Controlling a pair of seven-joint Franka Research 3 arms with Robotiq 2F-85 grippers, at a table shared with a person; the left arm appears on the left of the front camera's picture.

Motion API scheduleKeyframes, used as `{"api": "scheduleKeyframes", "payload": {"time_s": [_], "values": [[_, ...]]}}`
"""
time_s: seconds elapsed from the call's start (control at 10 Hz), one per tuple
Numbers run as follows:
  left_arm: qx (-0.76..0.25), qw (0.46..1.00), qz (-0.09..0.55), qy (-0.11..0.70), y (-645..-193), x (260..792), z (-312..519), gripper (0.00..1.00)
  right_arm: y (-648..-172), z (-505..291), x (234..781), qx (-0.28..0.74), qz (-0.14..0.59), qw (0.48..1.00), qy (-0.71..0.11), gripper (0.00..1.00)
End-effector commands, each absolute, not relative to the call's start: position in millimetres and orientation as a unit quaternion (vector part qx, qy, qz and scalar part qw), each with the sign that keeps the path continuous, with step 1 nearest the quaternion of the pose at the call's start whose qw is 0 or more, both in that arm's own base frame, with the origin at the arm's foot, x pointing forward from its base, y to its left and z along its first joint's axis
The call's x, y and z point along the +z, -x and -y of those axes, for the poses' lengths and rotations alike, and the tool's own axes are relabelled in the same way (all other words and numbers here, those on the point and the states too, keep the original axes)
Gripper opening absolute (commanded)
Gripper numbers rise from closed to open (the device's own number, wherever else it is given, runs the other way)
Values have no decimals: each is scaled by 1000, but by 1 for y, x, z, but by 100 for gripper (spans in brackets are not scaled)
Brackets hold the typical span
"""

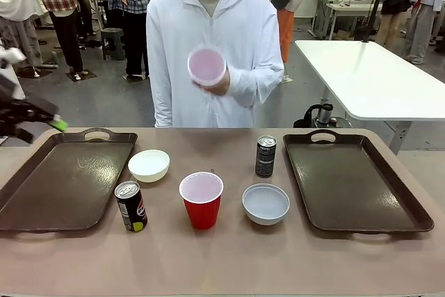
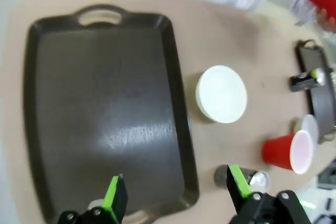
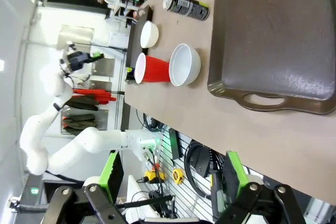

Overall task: Prepare tableware on both trays.
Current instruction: Pick up a Picnic Bowl from the table and place it on a Handle tray.

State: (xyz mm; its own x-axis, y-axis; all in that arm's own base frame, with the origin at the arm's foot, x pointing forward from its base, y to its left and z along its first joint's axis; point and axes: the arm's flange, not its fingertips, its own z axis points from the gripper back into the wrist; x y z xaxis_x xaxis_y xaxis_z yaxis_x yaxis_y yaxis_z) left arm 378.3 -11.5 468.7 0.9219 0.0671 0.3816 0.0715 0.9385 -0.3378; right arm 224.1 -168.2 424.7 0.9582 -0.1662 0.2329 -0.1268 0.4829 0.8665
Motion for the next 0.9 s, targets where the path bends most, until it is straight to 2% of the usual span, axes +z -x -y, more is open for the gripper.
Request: {"api": "scheduleKeyframes", "payload": {"time_s": [0.0,0.3,0.6,0.8], "values": [[-19,985,132,113,-387,450,52,100,-223,169,425,-10,146,847,-511,100],[-65,993,95,22,-387,427,131,100,-223,169,425,-10,146,847,-511,100],[-80,994,66,-18,-399,432,172,100,-223,169,425,-10,146,847,-511,100],[-87,995,50,-12,-417,440,185,100,-223,169,425,-10,146,847,-511,100]]}}
